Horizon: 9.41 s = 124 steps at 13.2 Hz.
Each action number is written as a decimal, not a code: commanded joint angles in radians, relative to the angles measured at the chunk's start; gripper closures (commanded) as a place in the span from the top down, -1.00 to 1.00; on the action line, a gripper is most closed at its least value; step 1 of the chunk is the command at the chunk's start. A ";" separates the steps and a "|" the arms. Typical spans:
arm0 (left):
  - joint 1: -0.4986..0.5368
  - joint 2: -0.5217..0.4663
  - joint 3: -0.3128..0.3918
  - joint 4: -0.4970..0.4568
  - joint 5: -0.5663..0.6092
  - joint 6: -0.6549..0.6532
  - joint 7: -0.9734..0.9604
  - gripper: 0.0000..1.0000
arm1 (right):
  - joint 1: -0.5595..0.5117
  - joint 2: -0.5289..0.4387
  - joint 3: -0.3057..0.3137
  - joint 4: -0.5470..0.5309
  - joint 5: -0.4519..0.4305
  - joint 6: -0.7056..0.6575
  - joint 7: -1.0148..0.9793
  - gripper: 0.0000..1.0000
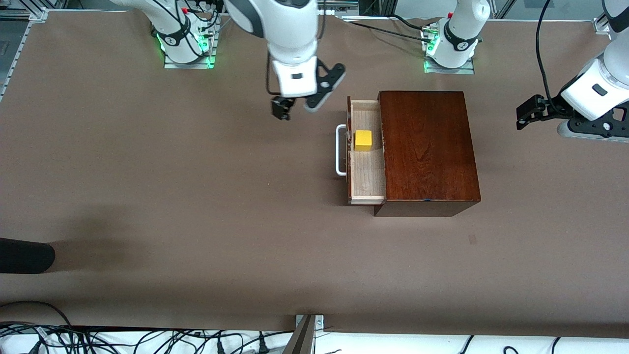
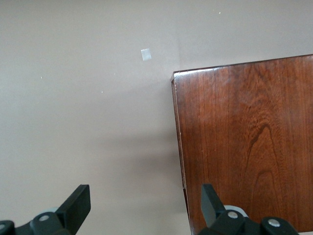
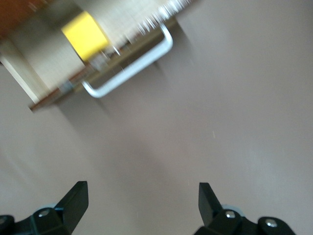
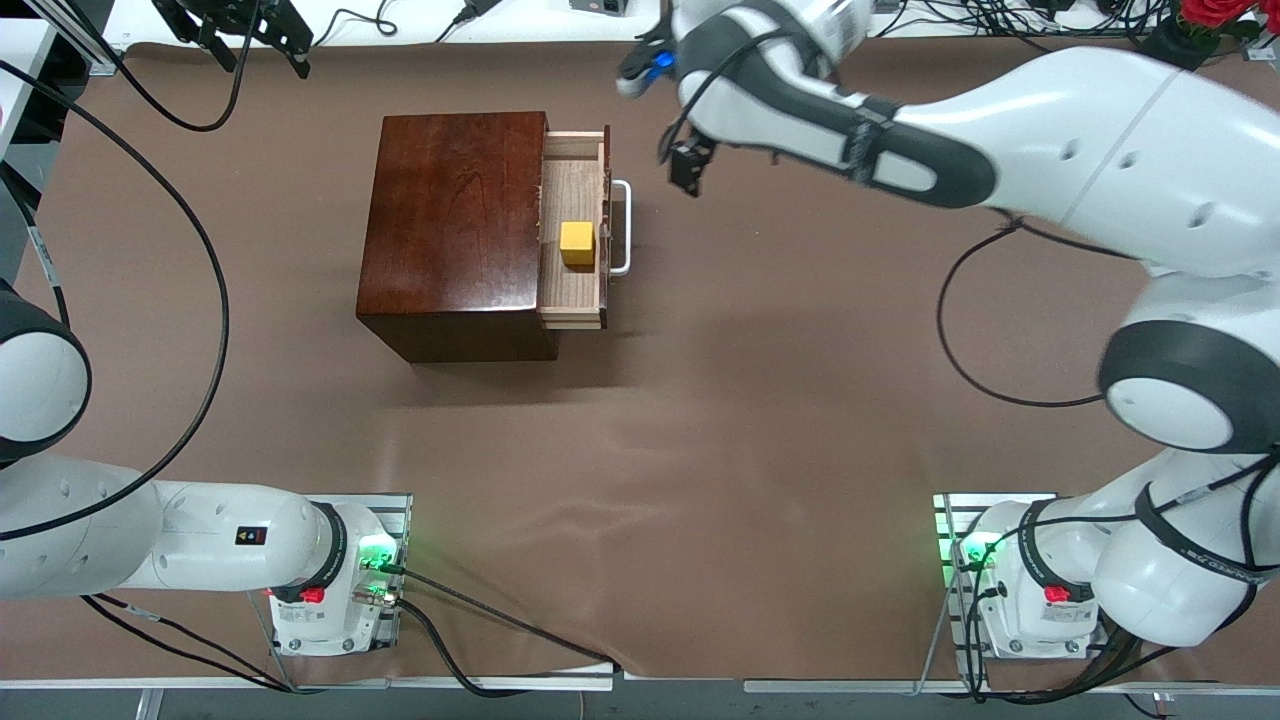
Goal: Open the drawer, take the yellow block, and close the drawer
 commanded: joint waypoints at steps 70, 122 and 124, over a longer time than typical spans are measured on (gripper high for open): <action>-0.717 0.521 -0.016 0.304 -0.203 0.187 0.736 1.00 | -0.652 -0.160 -0.124 -0.264 0.134 0.029 -0.186 -1.00; -0.650 0.353 0.073 0.265 -0.050 -0.121 0.228 1.00 | -0.698 -0.478 -0.063 -0.348 0.065 -0.138 0.183 1.00; -0.553 0.284 0.073 0.264 -0.038 -0.148 0.242 1.00 | -0.692 -0.469 -0.057 -0.313 0.045 -0.146 0.177 1.00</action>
